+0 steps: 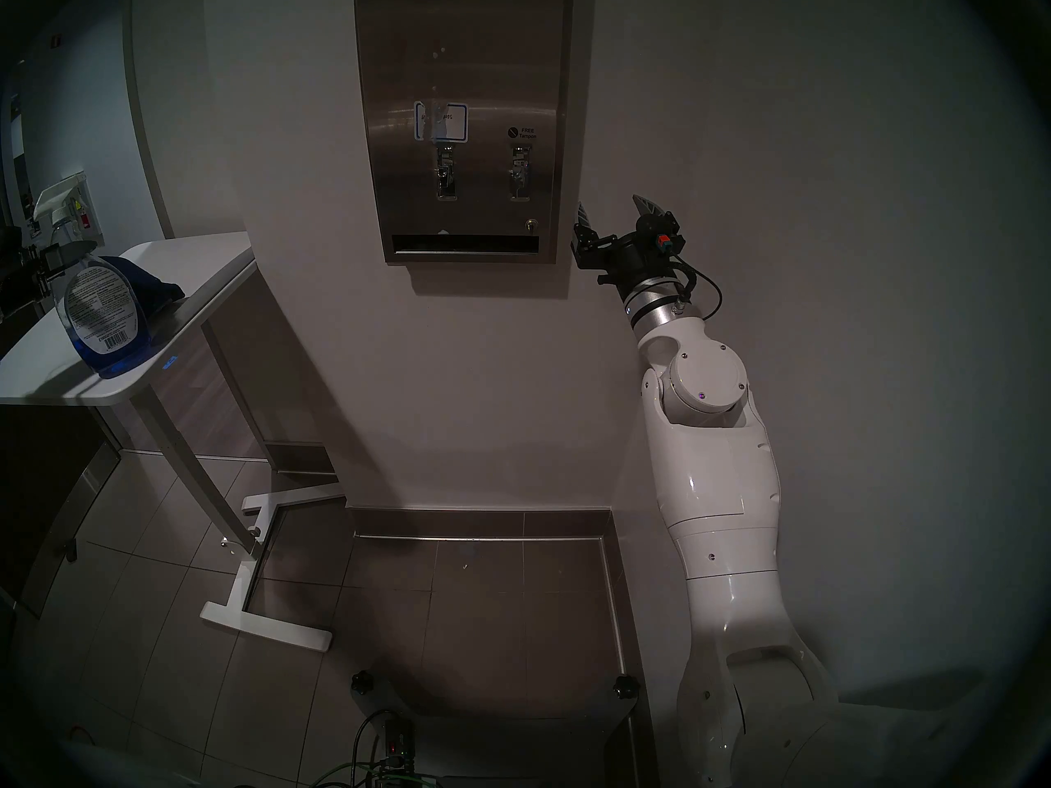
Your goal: Pick up the cleaner bottle and spray the cleaner onto the surface
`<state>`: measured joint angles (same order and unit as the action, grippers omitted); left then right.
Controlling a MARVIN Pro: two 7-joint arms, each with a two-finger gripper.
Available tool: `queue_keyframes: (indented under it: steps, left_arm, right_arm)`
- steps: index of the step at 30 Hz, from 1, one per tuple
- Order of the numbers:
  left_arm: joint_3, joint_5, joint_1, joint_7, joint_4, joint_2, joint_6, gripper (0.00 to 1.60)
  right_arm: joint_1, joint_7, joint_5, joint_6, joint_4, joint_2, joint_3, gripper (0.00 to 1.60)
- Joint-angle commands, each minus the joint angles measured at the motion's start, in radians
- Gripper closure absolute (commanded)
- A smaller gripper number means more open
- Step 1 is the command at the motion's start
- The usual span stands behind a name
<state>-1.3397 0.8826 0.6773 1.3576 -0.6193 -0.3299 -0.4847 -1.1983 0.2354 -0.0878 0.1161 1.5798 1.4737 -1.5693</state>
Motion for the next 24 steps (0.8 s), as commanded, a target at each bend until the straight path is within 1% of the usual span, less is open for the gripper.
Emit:
queue_keyframes:
  steps: [1,4,6,8,10,11,12,13,14,15,16,17,18,20,24]
  left_arm:
    - [-0.004,0.036,-0.024,0.105,-0.005,-0.004,-0.001,1.60]
    - [-0.005,0.047,-0.026,0.096,-0.005,-0.010,0.001,1.60]
    - [-0.007,0.052,-0.027,0.094,-0.003,-0.015,0.018,1.60]
    - [-0.015,0.059,-0.030,0.099,0.006,-0.026,0.047,1.60]
    - [-0.023,0.061,-0.033,0.098,0.014,-0.039,0.092,1.60]
    - [-0.029,0.058,-0.036,0.110,0.022,-0.047,0.125,1.60]
    - [-0.036,0.055,-0.037,0.114,0.024,-0.053,0.130,1.60]
    - [-0.042,0.049,-0.038,0.112,0.026,-0.061,0.157,1.60]
    - [-0.049,0.047,-0.039,0.113,0.025,-0.068,0.169,1.60]
    - [-0.058,0.038,-0.039,0.093,0.018,-0.075,0.192,1.60]
    - [-0.064,0.038,-0.039,0.092,0.015,-0.082,0.205,1.60]
    - [-0.073,0.032,-0.038,0.064,0.007,-0.089,0.219,1.60]
    - [-0.085,0.025,-0.035,0.037,-0.004,-0.105,0.270,1.60]
    - [-0.089,0.020,-0.035,0.027,-0.012,-0.111,0.283,1.60]
    - [-0.108,0.012,-0.033,-0.017,-0.042,-0.135,0.360,1.60]
  right_arm:
    - [0.031,0.003,-0.001,0.010,0.034,0.001,0.002,0.00]
    - [0.031,0.003,-0.001,0.010,0.035,0.001,0.002,0.00]
    - [0.031,0.003,-0.001,0.010,0.036,0.001,0.002,0.00]
    - [0.031,0.003,-0.001,0.009,0.036,0.000,0.002,0.00]
    - [0.031,0.003,-0.001,0.009,0.037,0.000,0.002,0.00]
    - [0.031,0.003,-0.001,0.009,0.038,0.000,0.002,0.00]
    - [0.031,0.003,-0.001,0.009,0.038,0.000,0.002,0.00]
    - [0.031,0.003,-0.001,0.009,0.038,0.000,0.002,0.00]
    - [0.031,0.003,-0.001,0.009,0.038,0.000,0.002,0.00]
    - [0.031,0.003,-0.001,0.009,0.038,0.000,0.002,0.00]
    - [0.031,0.003,-0.001,0.009,0.038,0.000,0.002,0.00]
    - [0.031,0.003,-0.001,0.009,0.038,0.000,0.002,0.00]
    - [0.031,0.003,-0.001,0.009,0.038,0.000,0.002,0.00]
    - [0.031,0.003,-0.001,0.009,0.038,0.000,0.002,0.00]
    - [0.031,0.003,-0.001,0.009,0.037,0.000,0.002,0.00]
